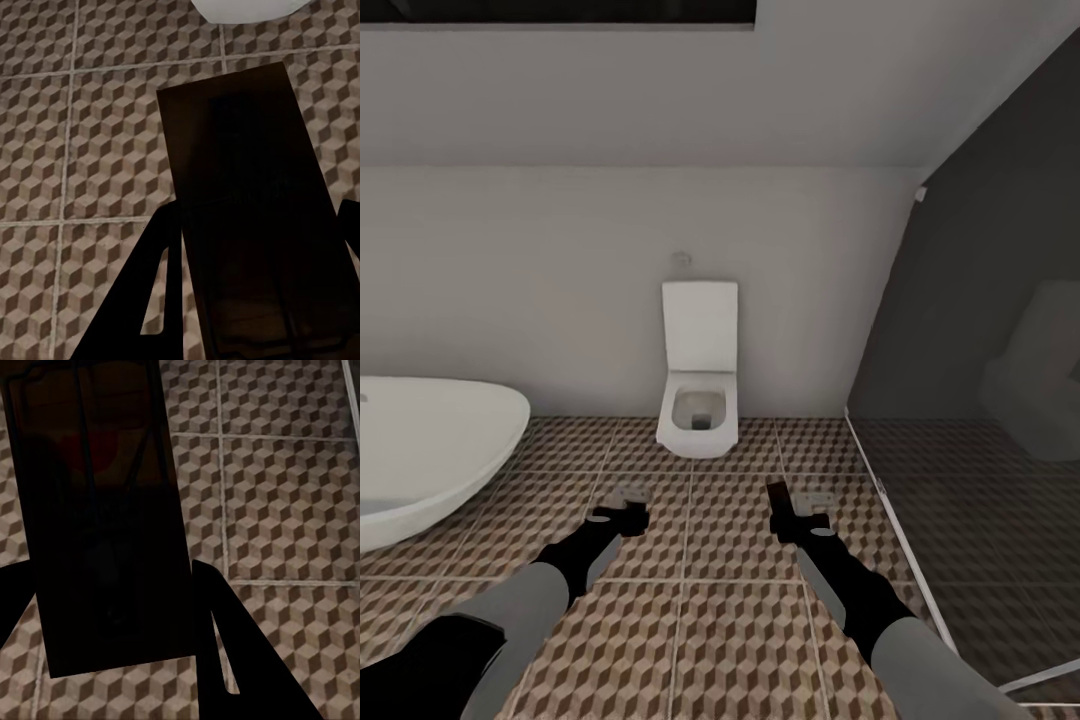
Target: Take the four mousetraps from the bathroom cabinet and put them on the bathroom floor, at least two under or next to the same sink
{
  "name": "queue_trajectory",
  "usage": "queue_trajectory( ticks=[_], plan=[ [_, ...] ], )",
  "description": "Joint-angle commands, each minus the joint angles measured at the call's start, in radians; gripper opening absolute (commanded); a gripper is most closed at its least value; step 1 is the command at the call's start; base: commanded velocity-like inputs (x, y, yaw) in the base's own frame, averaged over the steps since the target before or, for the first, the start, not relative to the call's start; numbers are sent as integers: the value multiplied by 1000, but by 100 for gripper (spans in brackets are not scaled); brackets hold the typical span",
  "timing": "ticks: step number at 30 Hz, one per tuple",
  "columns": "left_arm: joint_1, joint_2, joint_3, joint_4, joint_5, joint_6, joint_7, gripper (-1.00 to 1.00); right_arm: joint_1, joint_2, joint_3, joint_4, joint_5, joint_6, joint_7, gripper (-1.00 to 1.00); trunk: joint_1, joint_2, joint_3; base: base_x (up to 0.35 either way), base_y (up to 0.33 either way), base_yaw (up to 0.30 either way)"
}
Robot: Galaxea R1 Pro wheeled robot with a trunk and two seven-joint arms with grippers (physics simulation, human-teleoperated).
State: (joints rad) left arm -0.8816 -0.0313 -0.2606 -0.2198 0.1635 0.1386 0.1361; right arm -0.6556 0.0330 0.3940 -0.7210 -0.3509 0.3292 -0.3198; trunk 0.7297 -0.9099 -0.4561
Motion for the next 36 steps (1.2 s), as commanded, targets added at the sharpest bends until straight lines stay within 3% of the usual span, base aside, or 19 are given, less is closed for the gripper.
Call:
queue_trajectory(
  ticks=[1,36],
  plan=[
    [0,-1,-9,-1,8,6,10,-100,-1,-1,5,-2,-13,2,-10,-100,4,-8,-6,0,0,0],
    [0,-13,-9,21,8,-14,10,-100,-1,1,6,-2,-13,4,-10,-100,138,-253,-172,0,0,0]
  ],
)
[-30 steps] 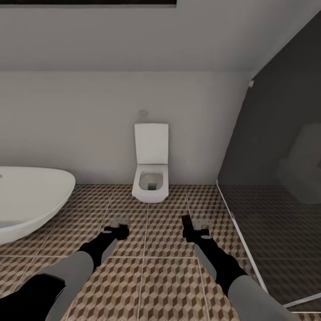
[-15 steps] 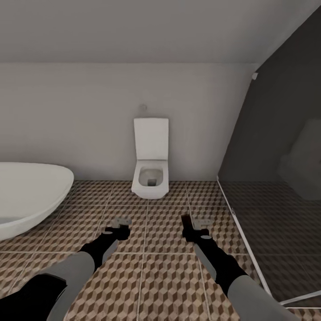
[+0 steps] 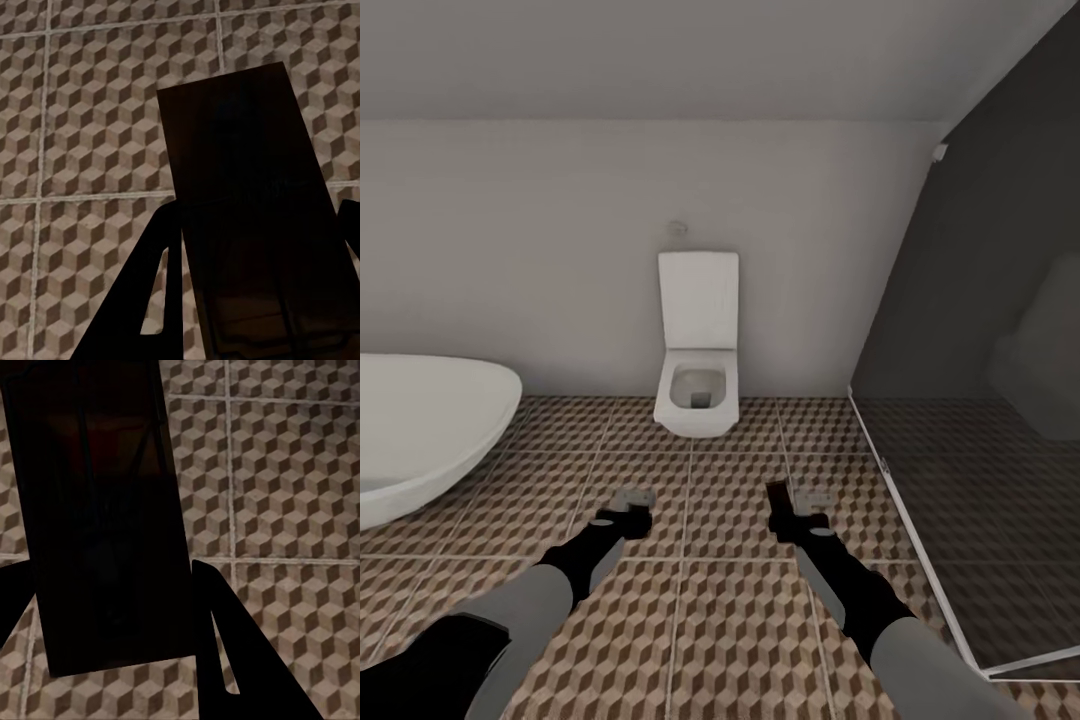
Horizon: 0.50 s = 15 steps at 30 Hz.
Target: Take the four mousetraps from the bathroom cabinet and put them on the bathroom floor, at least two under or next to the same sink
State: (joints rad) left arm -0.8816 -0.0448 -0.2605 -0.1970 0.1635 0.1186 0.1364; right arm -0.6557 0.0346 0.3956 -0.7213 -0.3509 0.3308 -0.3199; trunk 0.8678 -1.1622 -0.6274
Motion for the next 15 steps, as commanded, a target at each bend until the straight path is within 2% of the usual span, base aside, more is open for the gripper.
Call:
queue_trajectory(
  ticks=[1,15],
  plan=[
    [0,0,-9,-1,8,6,9,-100,-1,-1,5,-2,-13,2,-10,-100,4,-8,-6,0,0,0],
    [0,-4,-9,5,8,6,9,-100,-1,2,6,-1,-13,2,-10,-100,58,-106,-72,0,0,0]
  ],
)
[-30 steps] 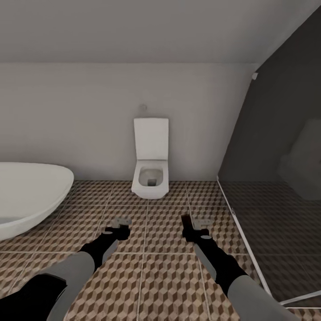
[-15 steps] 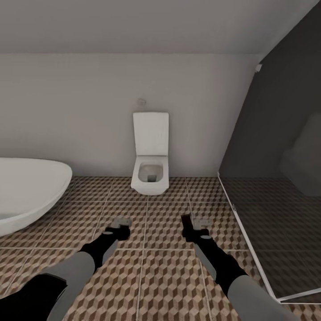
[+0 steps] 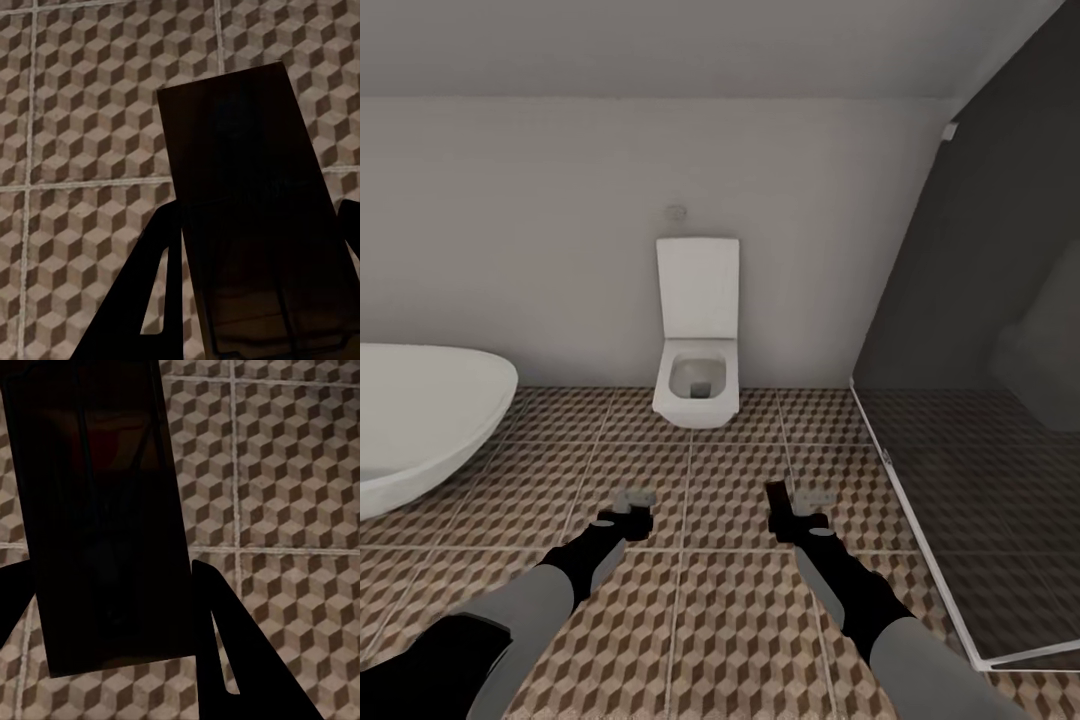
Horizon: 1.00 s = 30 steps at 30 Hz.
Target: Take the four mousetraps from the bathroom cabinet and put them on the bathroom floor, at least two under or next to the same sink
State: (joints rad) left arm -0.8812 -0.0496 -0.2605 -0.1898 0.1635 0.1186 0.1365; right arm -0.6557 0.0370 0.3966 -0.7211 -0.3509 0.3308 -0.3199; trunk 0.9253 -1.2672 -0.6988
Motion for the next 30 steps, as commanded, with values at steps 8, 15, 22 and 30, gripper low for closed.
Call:
queue_trajectory(
  ticks=[8,15,22,30],
  plan=[
    [-1,0,-9,1,8,6,9,-100,-1,0,5,-1,-13,2,-10,-100,31,-57,-39,0,0,0],
    [0,0,-9,3,8,6,9,-100,-1,0,5,-1,-13,2,-10,-100,58,-106,-72,0,0,0],
    [-1,0,-9,5,8,6,9,-100,-1,0,5,-1,-13,2,-10,-100,84,-155,-105,0,0,0],
    [-1,-1,-9,9,8,5,9,-100,-1,1,5,-1,-13,2,-10,-100,115,-211,-144,0,0,0]
  ],
)
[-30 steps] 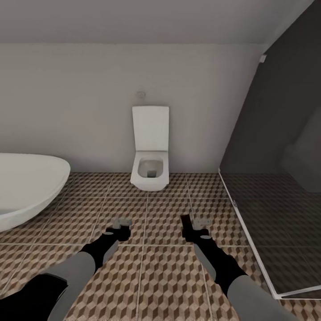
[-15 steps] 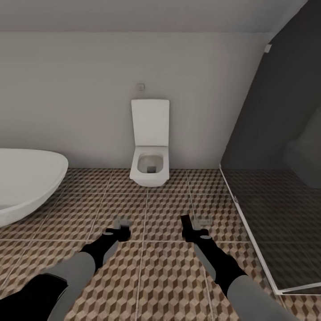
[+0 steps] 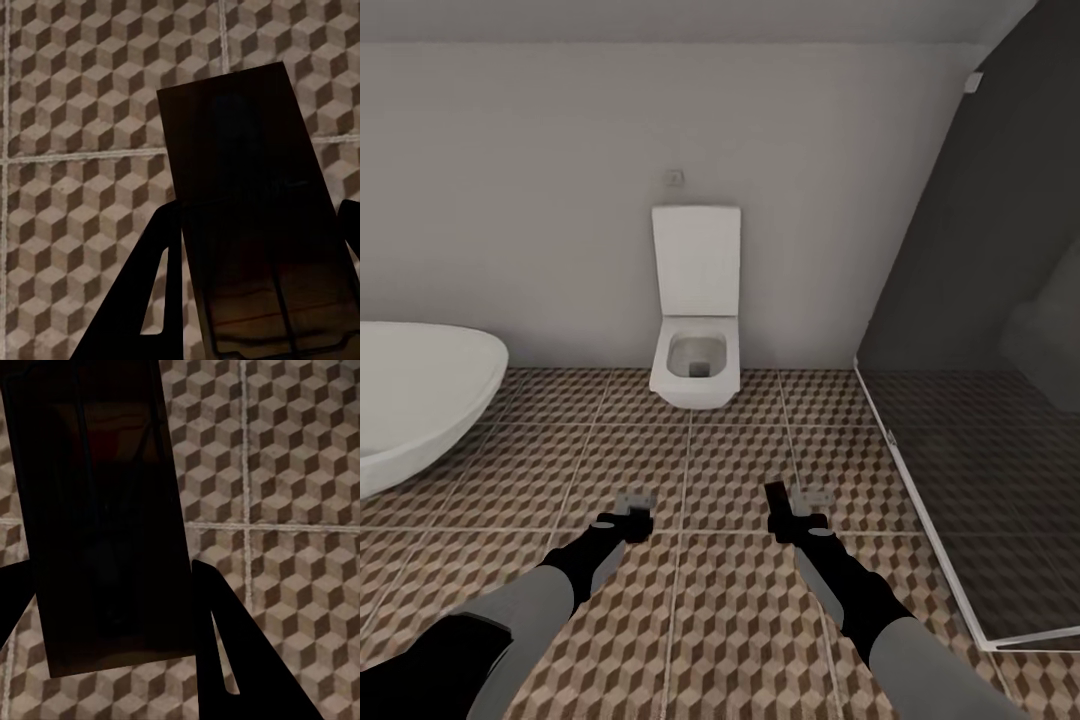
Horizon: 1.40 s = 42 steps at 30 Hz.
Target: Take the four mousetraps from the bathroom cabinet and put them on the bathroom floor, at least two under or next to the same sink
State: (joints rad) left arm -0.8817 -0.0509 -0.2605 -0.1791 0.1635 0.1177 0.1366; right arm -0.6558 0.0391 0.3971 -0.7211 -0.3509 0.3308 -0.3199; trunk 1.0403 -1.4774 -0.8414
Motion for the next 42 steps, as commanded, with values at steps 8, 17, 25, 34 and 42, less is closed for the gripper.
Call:
queue_trajectory(
  ticks=[8,17,25,34,42],
  plan=[
    [0,0,-10,-1,8,5,9,-100,-1,-1,5,-1,-13,2,-10,-100,31,-57,-39,0,0,0],
    [0,0,-10,0,8,5,9,-100,-1,-2,5,-1,-13,2,-10,-100,65,-120,-82,0,0,0],
    [0,0,-10,0,8,5,9,-100,-1,0,5,-1,-13,2,-10,-100,96,-176,-120,0,0,0],
    [0,0,-10,0,8,3,8,-100,-1,0,6,-1,-13,2,-10,-100,127,-232,-159,0,0,0],
    [0,0,-10,0,8,-25,9,-100,-1,0,6,-1,-13,2,-10,-100,127,-232,-172,0,0,0]
  ],
)
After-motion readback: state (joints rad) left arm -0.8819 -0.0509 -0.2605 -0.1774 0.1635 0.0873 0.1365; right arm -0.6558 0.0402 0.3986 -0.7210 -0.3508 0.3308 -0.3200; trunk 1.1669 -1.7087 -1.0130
